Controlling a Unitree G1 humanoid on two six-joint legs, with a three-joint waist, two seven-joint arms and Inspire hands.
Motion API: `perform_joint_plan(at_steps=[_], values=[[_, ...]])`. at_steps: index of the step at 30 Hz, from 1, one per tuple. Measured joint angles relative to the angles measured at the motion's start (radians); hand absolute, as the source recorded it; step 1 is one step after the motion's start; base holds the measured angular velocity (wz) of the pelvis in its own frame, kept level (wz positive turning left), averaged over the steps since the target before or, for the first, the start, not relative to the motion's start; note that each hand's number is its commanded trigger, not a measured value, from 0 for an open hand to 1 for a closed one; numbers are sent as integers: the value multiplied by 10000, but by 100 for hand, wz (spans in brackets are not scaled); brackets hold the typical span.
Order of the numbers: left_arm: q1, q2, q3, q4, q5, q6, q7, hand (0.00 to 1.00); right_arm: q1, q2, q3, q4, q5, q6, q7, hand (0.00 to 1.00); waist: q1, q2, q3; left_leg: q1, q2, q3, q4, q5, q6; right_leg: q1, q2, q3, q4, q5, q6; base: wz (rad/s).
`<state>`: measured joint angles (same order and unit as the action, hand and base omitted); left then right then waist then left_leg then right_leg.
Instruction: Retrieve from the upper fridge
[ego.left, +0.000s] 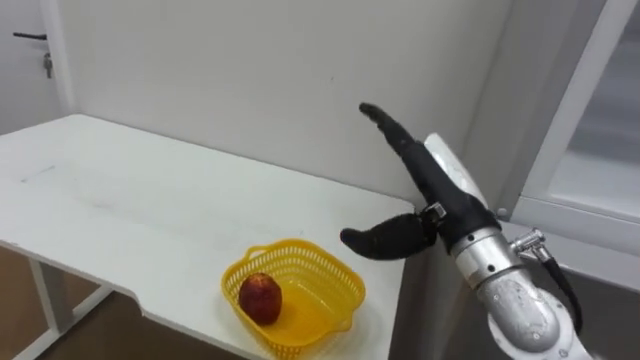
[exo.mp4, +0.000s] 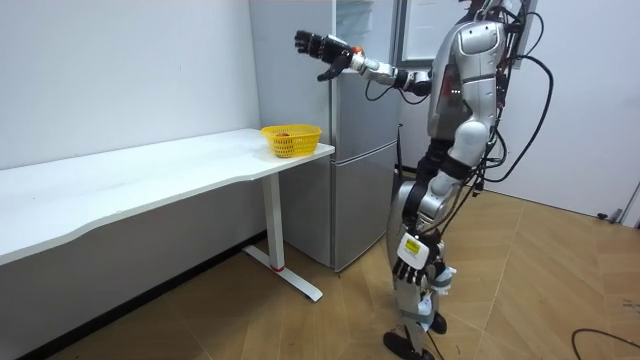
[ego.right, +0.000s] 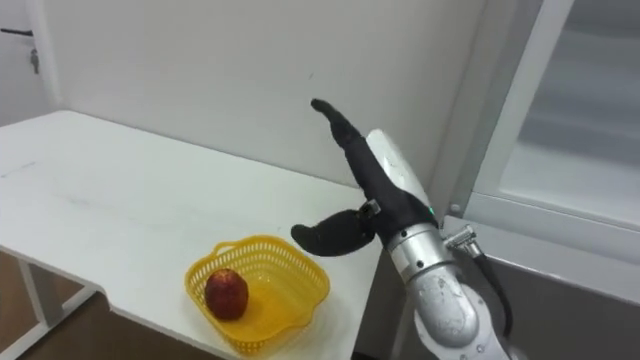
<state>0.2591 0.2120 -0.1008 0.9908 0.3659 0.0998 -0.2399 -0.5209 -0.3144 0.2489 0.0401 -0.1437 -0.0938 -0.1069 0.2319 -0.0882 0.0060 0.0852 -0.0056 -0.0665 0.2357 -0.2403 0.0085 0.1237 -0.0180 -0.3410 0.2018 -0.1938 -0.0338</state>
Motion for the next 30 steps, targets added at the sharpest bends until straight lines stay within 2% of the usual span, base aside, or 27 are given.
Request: perform_joint_plan(at_steps=[2,3,4,7,10,15,17,21,27,30], values=[[86,-15,2,-23,3,-4,123,0,121,227,-56,-746,-73,-6,-139,0,-173,95,16,142,20,110,-21,3,0,39,17,129,0,0,-1,-17],[152,-21,-6,-23,-10,-2,135,0,321,359,-118,-1277,-103,-20,-186,0,-358,149,-14,148,21,112,-21,3,1,64,17,154,3,0,0,-10],[178,-31,-8,-7,-11,-4,135,0,409,399,-135,-1498,-72,-27,-218,0,-418,177,-41,166,20,116,-20,3,2,58,14,186,3,0,0,-6],[215,-80,-11,148,-63,-86,206,0,729,424,-449,-2471,304,-141,-315,0,-567,284,-17,302,73,421,-70,1,5,44,30,409,26,1,-1,-23],[317,-143,35,160,-30,-233,355,0,1199,418,-855,-3343,307,-297,-587,0,-910,357,-49,324,102,565,-159,-2,4,-7,46,544,39,1,-1,-17],[304,-333,339,503,-37,-682,575,0,1949,413,-1907,-4506,258,-1044,-1229,0,-1282,535,-52,436,171,973,-362,-2,3,-184,112,930,190,3,-5,-22],[335,-353,403,503,-24,-789,702,0,1973,408,-2315,-4543,164,-1323,-1533,0,-1524,540,-55,417,166,1000,-378,-2,3,-228,121,963,191,3,-5,-11],[382,-311,406,501,-31,-866,827,0,2184,380,-2876,-4542,-29,-1562,-2445,0,-1809,481,-101,443,199,1268,-389,-2,3,-363,187,1250,200,9,-15,-18],[337,-315,404,528,-52,-867,824,0,2519,363,-3375,-4547,-249,-1562,-3050,0,-2206,360,-119,453,193,1484,-394,-3,4,-485,216,1523,201,3,-7,-13],[354,-310,404,527,-52,-867,826,0,2519,290,-3568,-4548,-188,-1564,-3348,0,-2271,329,-119,459,191,1522,-391,-2,5,-516,224,1604,214,3,-6,-7]])
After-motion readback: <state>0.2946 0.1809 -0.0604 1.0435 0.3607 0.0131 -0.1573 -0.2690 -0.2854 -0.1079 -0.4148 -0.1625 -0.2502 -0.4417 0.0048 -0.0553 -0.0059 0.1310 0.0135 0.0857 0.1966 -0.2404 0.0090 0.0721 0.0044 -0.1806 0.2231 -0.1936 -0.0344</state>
